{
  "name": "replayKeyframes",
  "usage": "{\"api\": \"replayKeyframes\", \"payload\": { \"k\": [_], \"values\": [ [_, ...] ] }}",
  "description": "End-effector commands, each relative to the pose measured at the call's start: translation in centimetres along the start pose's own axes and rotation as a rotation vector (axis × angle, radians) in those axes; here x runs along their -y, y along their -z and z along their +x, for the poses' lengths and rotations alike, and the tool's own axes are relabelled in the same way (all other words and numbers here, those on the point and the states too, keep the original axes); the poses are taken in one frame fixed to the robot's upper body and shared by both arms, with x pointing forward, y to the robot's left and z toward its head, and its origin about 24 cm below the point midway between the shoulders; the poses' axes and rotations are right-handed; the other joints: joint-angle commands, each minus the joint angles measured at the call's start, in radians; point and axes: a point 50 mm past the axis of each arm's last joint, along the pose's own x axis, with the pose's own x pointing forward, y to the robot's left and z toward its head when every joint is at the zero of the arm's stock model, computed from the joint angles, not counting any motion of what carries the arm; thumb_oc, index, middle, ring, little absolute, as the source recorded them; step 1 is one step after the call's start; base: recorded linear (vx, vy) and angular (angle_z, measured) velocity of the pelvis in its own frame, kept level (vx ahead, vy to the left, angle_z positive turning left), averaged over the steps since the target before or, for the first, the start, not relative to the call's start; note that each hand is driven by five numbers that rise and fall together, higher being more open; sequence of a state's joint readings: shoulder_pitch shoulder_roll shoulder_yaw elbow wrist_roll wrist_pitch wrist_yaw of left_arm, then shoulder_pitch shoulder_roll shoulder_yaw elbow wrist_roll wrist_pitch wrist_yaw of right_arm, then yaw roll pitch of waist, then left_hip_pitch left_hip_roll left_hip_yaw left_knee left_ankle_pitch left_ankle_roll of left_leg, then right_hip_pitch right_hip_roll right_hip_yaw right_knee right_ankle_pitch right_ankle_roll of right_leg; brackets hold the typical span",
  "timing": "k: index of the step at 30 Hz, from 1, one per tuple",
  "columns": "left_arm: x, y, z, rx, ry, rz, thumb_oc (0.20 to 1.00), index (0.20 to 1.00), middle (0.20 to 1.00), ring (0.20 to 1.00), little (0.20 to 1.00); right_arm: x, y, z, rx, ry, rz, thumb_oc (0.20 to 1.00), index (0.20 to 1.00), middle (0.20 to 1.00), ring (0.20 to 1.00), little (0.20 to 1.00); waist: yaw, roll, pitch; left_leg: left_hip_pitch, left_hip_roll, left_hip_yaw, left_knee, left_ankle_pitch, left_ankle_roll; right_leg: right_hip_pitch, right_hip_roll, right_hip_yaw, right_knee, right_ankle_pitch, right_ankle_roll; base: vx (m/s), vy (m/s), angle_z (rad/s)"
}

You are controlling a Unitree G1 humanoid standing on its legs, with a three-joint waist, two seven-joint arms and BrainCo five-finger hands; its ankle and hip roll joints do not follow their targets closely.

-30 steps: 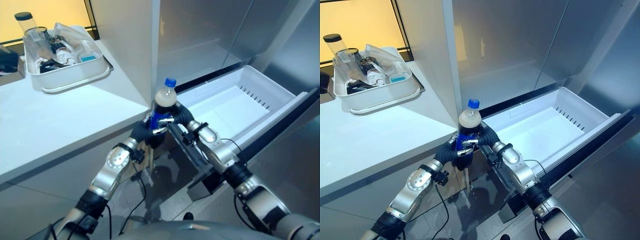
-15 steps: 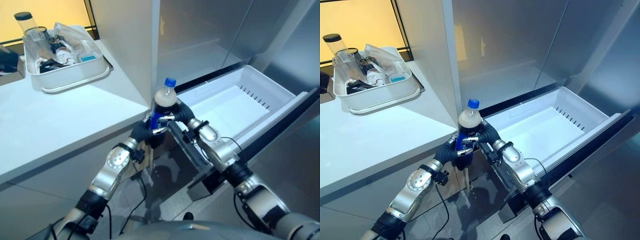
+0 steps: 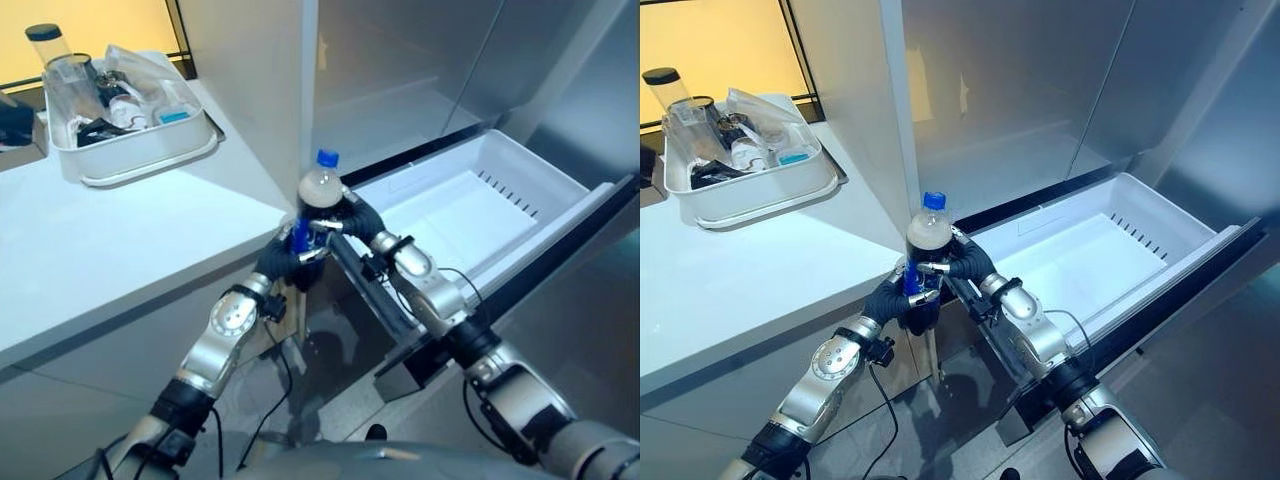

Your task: Take the drinks into the refrigerator

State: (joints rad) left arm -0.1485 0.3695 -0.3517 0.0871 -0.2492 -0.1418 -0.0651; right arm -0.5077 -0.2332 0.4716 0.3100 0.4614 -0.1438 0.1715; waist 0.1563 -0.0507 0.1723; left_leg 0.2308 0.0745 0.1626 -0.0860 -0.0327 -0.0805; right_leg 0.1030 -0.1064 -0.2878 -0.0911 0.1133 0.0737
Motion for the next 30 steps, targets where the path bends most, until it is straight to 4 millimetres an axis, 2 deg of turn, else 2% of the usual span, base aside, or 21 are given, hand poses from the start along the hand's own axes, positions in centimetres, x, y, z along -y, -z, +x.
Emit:
{"api": "replayKeyframes", "payload": {
  "k": [1,20,21,22,30],
  "values": [
    [3.2,-6.7,3.2,0.341,0.167,0.045,0.200,0.200,0.200,0.200,0.200,-1.3,-5.3,3.2,0.200,-0.075,-0.061,0.200,0.200,0.200,0.200,0.200,0.025,0.001,-0.028,-0.004,-0.048,-0.001,-0.001,-0.066,0.059,0.035,0.016,-0.019,0.115,-0.082,0.030,0.00,0.000,0.00],
    [2.9,-6.0,2.9,0.308,0.153,0.040,0.200,0.200,0.200,0.200,0.200,0.0,-4.1,2.8,0.150,-0.003,-0.089,0.200,0.200,0.200,0.200,0.200,0.026,0.002,-0.027,-0.002,-0.046,0.001,-0.001,-0.068,0.058,0.037,0.016,-0.018,0.114,-0.084,0.030,0.00,0.000,0.00],
    [2.9,-5.9,2.9,0.307,0.150,0.037,0.231,0.231,0.231,0.231,0.231,0.0,-4.1,2.8,0.151,0.001,-0.085,0.200,0.200,0.200,0.200,0.200,0.026,0.002,-0.027,-0.002,-0.046,0.001,-0.001,-0.068,0.058,0.037,0.016,-0.018,0.113,-0.084,0.030,0.00,0.000,0.00],
    [2.9,-5.8,2.8,0.301,0.144,0.026,1.000,1.000,1.000,1.000,1.000,0.1,-4.0,2.7,0.150,0.008,-0.084,0.200,0.200,0.200,0.200,0.200,0.026,0.001,-0.027,-0.001,-0.046,0.001,-0.001,-0.068,0.058,0.038,0.016,-0.018,0.112,-0.084,0.031,0.00,0.000,0.00],
    [1.3,-3.6,1.4,0.223,0.027,-0.050,1.000,1.000,1.000,1.000,1.000,2.0,-4.6,1.5,0.189,0.102,-0.076,0.200,0.200,0.200,0.200,0.200,0.031,0.001,-0.021,-0.006,-0.047,0.000,-0.001,-0.066,0.059,0.036,0.016,-0.020,0.110,-0.082,0.030,0.00,0.000,0.00]
  ]
}}
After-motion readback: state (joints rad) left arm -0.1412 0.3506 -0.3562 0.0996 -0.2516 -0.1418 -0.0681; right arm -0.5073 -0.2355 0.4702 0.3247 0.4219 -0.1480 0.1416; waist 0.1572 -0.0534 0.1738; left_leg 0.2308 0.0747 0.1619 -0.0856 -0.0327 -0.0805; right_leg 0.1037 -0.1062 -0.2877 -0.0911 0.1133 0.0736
